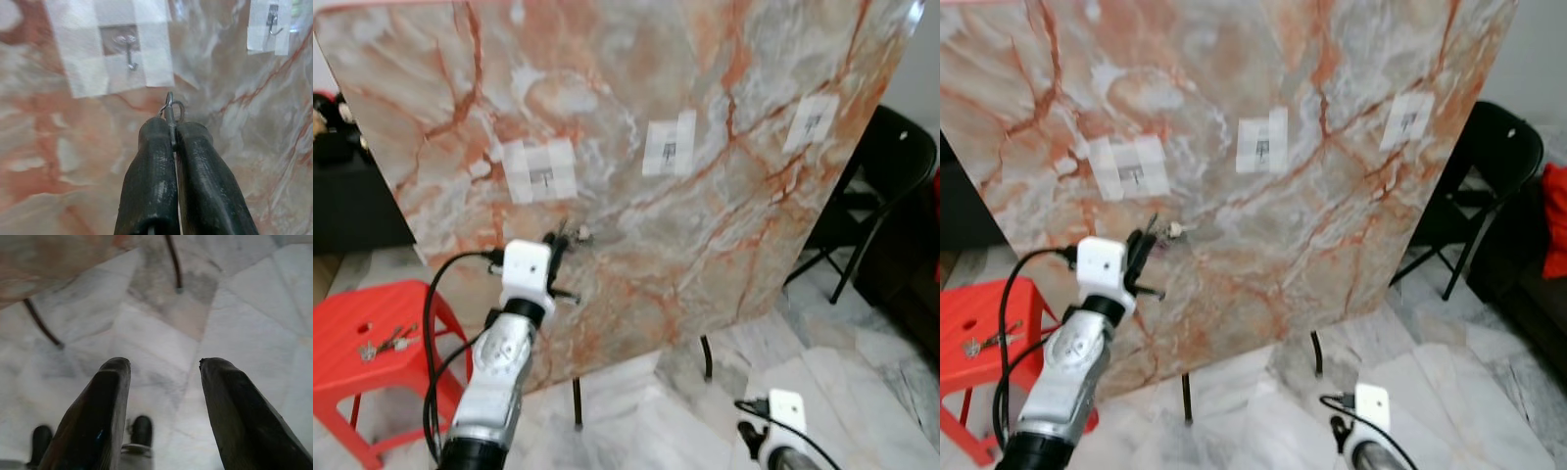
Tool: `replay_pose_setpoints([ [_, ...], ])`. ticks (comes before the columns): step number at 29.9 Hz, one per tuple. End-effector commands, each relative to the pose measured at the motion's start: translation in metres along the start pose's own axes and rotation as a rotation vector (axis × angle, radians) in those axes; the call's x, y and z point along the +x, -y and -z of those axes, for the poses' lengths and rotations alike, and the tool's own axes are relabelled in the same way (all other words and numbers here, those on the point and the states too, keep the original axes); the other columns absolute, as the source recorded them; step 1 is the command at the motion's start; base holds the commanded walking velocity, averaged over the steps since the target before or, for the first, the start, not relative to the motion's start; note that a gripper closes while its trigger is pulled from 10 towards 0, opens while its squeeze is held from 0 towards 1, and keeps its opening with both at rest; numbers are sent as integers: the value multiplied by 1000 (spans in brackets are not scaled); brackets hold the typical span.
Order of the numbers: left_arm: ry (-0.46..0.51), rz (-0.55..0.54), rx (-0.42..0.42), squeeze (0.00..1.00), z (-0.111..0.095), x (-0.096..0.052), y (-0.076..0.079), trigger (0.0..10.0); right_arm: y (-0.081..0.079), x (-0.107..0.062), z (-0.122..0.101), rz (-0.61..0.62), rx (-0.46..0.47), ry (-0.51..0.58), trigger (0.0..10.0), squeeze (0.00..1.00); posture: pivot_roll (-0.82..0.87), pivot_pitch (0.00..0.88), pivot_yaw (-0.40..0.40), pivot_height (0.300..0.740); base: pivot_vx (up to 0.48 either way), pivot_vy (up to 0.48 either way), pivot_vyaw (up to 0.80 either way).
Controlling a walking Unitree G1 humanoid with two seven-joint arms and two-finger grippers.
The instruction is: Hang keys on a hook
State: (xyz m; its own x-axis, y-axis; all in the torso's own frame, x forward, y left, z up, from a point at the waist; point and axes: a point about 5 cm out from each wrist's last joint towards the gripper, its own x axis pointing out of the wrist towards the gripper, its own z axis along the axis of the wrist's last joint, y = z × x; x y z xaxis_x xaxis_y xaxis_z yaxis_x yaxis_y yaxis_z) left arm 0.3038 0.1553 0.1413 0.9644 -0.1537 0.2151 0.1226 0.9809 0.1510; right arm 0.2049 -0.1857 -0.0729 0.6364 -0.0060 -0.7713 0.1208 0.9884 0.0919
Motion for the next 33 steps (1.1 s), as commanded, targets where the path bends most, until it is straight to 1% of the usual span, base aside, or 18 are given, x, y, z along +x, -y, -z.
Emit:
replay_pose_setpoints([
  [1, 43, 3, -3, 0, -10, 3, -1, 10000, 4, 0, -2, 12, -3, 5, 10000, 0, 101, 0, -70, 740, 0, 0, 0],
  [6, 56, 7, -3, 0, -14, 5, -1, 10000, 4, 0, -2, 13, -3, 6, 10000, 0, 102, 0, -69, 740, 0, 0, 0],
  [8, 73, 22, -1, 0, -20, 10, 1, 10000, 4, 0, -2, 13, -3, 6, 10000, 0, 104, 0, -69, 740, 0, 0, 0],
  [10, 75, 25, 3, 0, -21, 12, 1, 10000, 4, 0, -2, 13, -3, 7, 10000, 0, 105, 0, -68, 740, 0, 0, 0],
  [14, 55, 24, 37, 0, -21, 20, -1, 10000, 3, 0, -2, 13, -3, 7, 10000, 0, 104, 0, -65, 740, 0, 0, 0],
  [16, 53, 25, 39, 0, -21, 21, -1, 10000, 3, 0, -3, 13, -3, 7, 10000, 0, 104, 0, -65, 740, 0, 0, 0],
  [19, 48, 27, 44, 0, -22, 27, 0, 10000, 3, 0, -3, 14, -3, 8, 10000, 0, 103, 0, -64, 740, 0, 0, 0],
  [20, 40, 22, 58, 0, -22, 30, 1, 10000, 3, 0, -3, 14, -2, 8, 10000, 0, 101, 0, -62, 740, 0, 0, 0],
  [24, 39, 12, 62, 0, -26, 40, 2, 10000, 2, 0, -3, 15, -3, 8, 10000, 0, 99, 0, -61, 740, 0, 0, 0],
  [28, 31, 1, 77, 0, -27, 44, 1, 10000, 2, 0, -4, 15, -3, 8, 10000, 0, 98, 0, -60, 740, 0, 0, 0],
  [30, 16, -36, 88, 0, -27, 49, -3, 10000, 2, 0, -4, 17, -3, 8, 10000, 0, 98, 0, -60, 740, 0, 0, 0],
  [33, 11, -55, 89, 0, -27, 52, -6, 10000, 2, 0, -3, 17, -3, 7, 10000, 0, 99, 0, -58, 740, 0, 0, 0],
])
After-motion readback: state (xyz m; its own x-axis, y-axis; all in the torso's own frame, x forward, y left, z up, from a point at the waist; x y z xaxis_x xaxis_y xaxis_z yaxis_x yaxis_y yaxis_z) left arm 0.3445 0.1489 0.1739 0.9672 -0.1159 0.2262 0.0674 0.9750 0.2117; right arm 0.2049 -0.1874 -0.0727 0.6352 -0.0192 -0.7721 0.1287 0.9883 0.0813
